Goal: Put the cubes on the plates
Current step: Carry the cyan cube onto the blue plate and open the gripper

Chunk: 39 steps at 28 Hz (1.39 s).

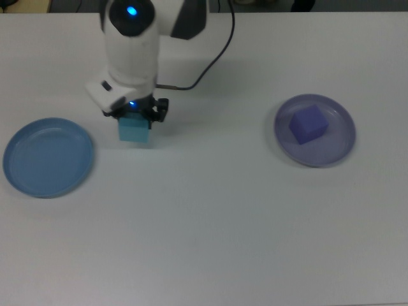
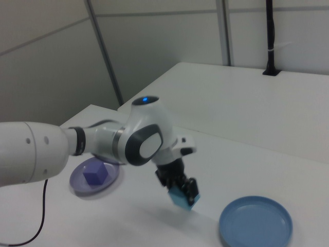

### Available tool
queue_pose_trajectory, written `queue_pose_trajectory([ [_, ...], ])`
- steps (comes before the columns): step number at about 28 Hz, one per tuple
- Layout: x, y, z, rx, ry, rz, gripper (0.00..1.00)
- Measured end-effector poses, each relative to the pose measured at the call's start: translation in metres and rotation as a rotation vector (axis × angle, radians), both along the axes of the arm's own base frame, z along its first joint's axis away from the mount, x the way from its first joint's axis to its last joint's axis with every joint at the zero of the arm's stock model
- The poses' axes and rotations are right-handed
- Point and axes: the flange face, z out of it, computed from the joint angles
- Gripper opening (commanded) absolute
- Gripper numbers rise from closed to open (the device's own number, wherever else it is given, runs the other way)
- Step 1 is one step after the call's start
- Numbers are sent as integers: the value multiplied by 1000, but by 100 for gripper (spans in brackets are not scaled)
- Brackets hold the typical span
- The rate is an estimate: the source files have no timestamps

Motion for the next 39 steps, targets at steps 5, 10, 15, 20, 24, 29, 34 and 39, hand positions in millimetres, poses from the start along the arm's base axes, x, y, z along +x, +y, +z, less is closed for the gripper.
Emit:
queue_pose_trajectory([
  [5, 12, -59, 54, 43, -85, -23, 12],
  [10, 19, -118, 49, 54, -90, -59, 12],
  [15, 31, -158, 5, 73, -47, -100, 14],
  [20, 40, -182, -24, 78, -58, -112, 25],
  [24, 46, -184, -26, 73, -96, -110, 52],
  [29, 48, -182, -24, 74, -99, -106, 100],
  [34, 49, -180, -24, 74, -101, -101, 100],
  [39, 52, -178, -12, 69, -121, -97, 100],
])
